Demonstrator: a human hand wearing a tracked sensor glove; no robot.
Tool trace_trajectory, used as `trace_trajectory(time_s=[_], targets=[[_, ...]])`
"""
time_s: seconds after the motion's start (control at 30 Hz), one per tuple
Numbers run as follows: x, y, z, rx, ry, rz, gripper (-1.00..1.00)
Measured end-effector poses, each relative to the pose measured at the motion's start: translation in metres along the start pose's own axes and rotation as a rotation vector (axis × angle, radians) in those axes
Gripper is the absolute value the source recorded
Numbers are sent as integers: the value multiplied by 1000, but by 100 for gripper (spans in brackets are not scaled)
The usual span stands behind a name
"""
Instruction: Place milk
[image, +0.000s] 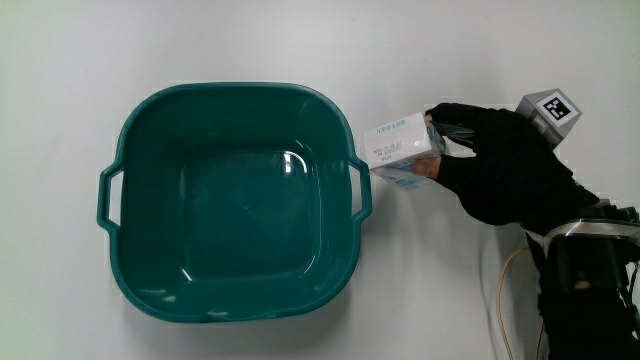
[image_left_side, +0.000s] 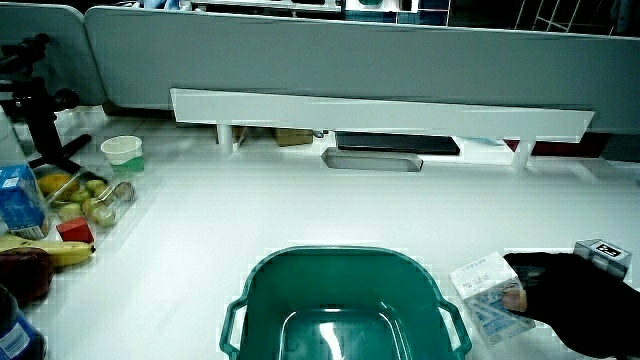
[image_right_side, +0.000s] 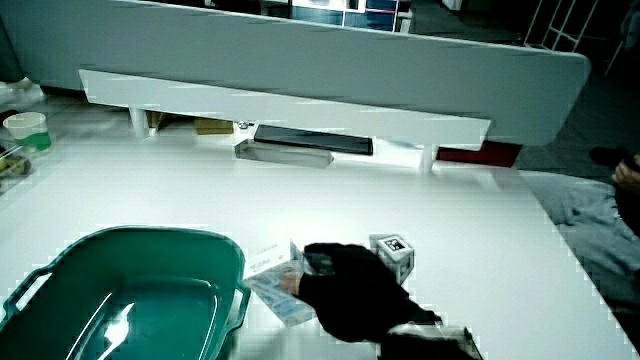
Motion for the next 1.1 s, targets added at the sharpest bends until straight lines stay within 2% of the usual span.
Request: trace_trajectory(time_s=[0.3, 0.37, 0.63, 0.77, 0.9, 0.93, 0.97, 1.0, 1.07, 1.1], targets=[[24, -1, 3, -15, 63, -35, 0], [28, -2, 4, -11, 106, -38, 0], [38, -2, 7, -55, 179, -57, 0], [36, -1, 7, -69, 136, -78, 0], [31, 0, 7, -63, 1, -139, 0], [32, -1, 7, -59, -18, -156, 0], [35, -1, 7, -58, -24, -157, 0], [36, -2, 6, -61, 9, -157, 0], [37, -2, 8, -51, -13, -145, 0], [36, -2, 7, -54, 4, -144, 0]])
